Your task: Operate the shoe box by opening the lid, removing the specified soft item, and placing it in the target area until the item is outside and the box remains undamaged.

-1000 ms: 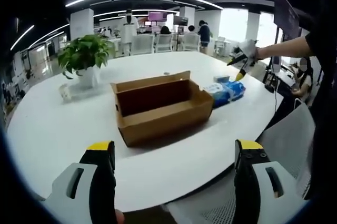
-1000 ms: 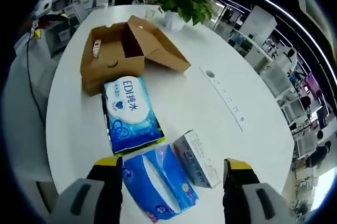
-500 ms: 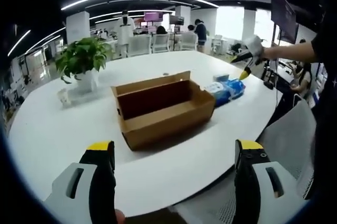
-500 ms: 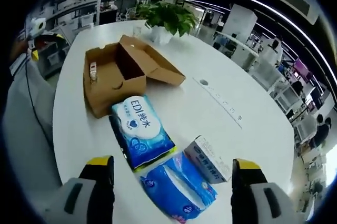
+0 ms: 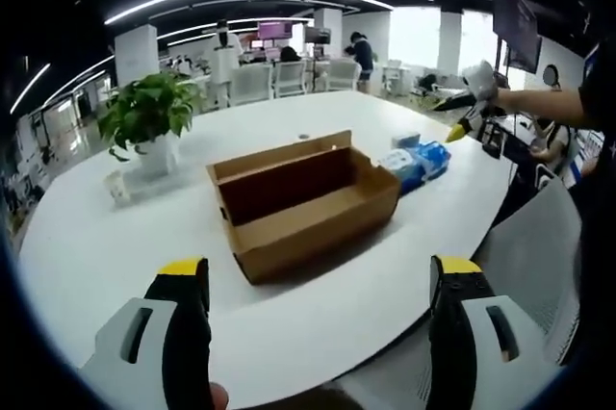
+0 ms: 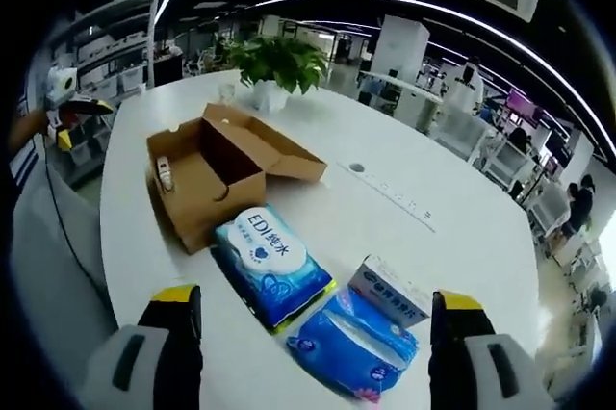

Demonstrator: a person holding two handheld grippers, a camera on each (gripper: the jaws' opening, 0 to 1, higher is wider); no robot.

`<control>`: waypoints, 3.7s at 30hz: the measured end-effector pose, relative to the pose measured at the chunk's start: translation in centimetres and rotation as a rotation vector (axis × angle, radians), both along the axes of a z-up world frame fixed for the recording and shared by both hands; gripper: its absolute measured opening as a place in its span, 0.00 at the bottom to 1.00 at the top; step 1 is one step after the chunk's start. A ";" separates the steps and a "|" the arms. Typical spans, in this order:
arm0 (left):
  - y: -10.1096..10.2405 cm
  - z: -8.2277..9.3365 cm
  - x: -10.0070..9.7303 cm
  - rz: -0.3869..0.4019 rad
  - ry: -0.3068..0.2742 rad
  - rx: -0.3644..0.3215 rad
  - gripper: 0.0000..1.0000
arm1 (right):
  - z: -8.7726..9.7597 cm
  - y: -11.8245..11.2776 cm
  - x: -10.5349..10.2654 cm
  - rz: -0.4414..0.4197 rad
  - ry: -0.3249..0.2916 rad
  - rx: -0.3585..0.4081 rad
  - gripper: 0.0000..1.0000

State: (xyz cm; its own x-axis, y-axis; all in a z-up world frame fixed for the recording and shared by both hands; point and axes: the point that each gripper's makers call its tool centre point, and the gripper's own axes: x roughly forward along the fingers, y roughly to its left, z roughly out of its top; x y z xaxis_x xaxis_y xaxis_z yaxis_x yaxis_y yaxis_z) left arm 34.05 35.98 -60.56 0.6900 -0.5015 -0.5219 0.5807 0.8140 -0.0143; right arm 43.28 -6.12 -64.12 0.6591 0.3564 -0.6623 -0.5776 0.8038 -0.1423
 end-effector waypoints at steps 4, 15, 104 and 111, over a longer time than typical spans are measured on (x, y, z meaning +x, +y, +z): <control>0.2 0.1 0.6 -0.005 -0.004 0.005 0.94 | 0.3 0.2 -0.5 -0.025 -0.017 0.018 0.99; 1.0 0.0 1.8 -0.035 -0.005 0.046 0.94 | 1.0 1.3 -2.5 -0.065 -0.048 0.072 0.99; -4.0 -10.5 15.0 -0.722 0.208 0.630 0.48 | -0.6 7.5 -15.2 -0.129 -0.058 0.158 0.97; -4.4 -11.6 14.3 -0.794 0.237 0.680 0.49 | 0.0 7.5 -14.8 -0.157 -0.064 0.203 0.96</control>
